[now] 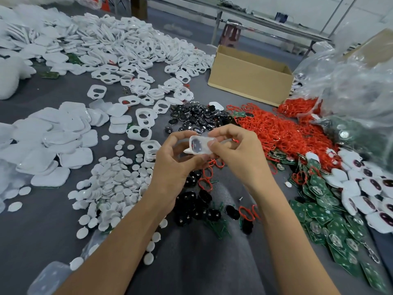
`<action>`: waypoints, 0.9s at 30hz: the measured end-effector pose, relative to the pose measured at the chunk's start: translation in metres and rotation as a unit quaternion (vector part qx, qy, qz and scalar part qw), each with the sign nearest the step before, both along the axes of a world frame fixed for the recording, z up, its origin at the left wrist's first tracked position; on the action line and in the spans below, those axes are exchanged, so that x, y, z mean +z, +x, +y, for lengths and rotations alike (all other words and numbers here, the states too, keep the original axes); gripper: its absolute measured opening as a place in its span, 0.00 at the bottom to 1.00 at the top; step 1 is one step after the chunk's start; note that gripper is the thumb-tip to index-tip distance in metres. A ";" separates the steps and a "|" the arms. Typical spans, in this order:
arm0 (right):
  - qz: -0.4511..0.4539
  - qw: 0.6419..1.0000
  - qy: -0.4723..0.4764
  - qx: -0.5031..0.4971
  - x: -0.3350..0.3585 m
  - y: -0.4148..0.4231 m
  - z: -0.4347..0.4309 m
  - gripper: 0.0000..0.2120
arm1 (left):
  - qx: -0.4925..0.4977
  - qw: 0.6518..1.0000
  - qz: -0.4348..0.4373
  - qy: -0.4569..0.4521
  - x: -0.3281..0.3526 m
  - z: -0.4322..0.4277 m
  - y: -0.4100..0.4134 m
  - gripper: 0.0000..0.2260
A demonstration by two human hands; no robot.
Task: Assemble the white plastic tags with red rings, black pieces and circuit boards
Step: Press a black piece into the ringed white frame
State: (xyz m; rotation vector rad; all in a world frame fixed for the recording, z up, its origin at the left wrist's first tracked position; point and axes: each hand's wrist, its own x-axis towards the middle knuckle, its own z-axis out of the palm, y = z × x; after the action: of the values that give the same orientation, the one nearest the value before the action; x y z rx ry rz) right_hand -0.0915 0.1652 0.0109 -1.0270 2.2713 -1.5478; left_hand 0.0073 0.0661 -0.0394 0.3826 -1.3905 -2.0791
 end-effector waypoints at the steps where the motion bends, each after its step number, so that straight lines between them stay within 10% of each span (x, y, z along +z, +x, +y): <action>1: 0.002 1.000 0.001 0.000 0.000 0.001 0.000 0.06 | 0.001 1.000 -0.002 -0.002 -0.001 0.000 0.000 0.19; 27: -0.040 0.999 -0.014 -0.025 -0.001 0.003 0.000 0.05 | -0.003 1.000 0.007 -0.002 0.000 0.002 0.000 0.22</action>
State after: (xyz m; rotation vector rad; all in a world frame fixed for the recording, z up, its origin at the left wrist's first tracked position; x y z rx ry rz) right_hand -0.0881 0.1653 0.0096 -0.9038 2.2436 -1.6155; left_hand 0.0068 0.0679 -0.0390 0.3624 -1.3882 -2.0804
